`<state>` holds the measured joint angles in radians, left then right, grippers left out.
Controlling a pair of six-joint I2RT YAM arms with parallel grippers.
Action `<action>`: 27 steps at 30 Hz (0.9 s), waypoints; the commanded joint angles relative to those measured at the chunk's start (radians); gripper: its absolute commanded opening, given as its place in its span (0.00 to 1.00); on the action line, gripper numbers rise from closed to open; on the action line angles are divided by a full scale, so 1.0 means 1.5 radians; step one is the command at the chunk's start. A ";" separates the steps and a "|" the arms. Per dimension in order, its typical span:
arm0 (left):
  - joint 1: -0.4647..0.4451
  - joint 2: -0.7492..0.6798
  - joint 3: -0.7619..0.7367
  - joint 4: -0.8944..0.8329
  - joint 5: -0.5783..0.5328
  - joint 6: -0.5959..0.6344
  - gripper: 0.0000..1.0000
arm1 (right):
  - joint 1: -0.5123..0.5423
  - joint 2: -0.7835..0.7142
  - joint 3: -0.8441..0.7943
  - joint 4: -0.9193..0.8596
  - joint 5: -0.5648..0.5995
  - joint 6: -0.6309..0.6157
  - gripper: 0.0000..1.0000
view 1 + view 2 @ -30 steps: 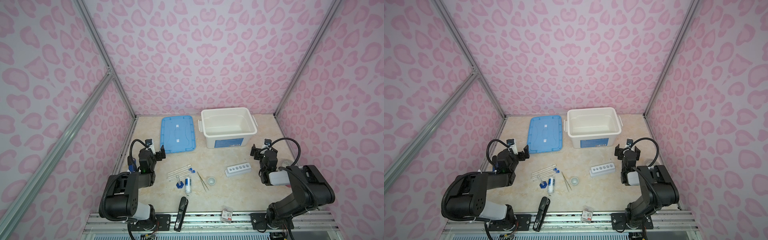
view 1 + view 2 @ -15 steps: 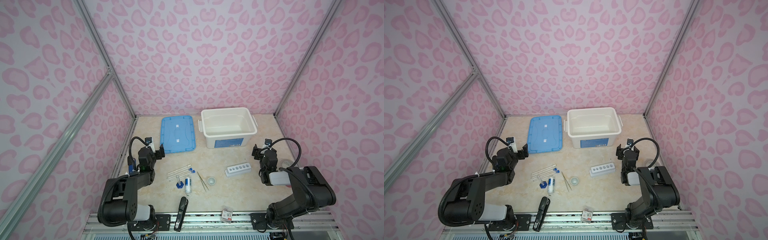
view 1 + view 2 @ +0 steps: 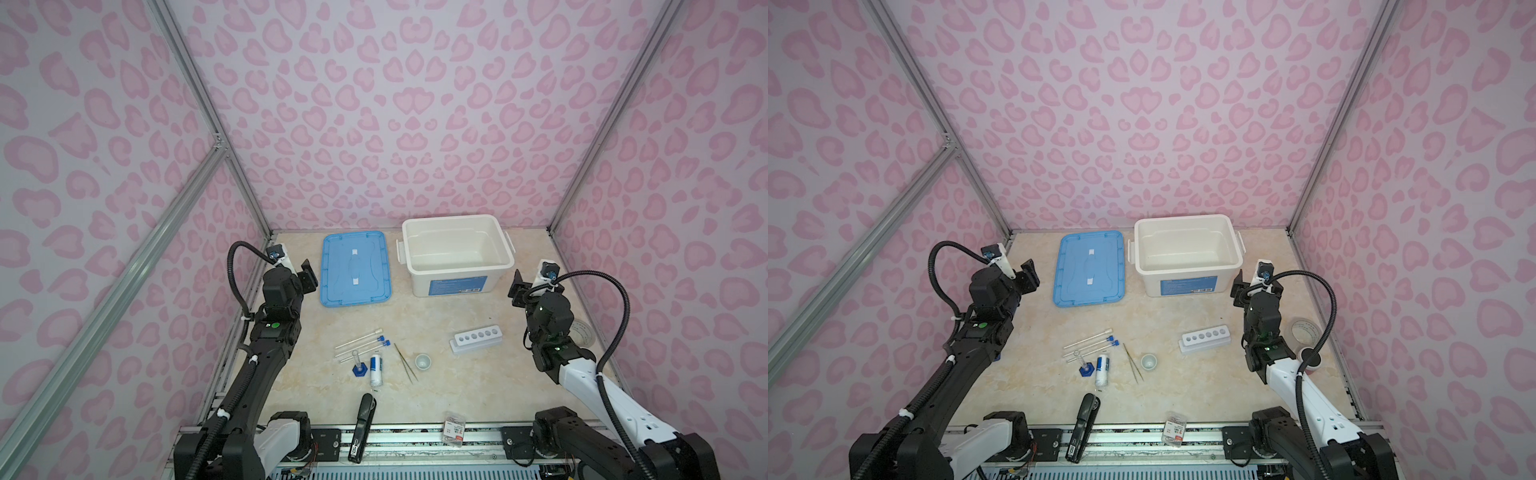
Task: Organize the chemistry lab equipment
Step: 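Lower the left gripper over the white-capped tube while the right gripper nears the tub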
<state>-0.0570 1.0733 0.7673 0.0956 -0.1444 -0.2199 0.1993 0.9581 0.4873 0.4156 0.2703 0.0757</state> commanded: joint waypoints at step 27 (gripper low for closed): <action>-0.174 0.181 0.134 -0.512 0.165 0.341 0.55 | 0.084 0.121 0.107 -0.129 -0.283 0.036 0.74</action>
<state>-0.3172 1.3388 0.9710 -0.6621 0.0902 0.2173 0.3252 1.1286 0.6434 0.1864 -0.1207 0.1314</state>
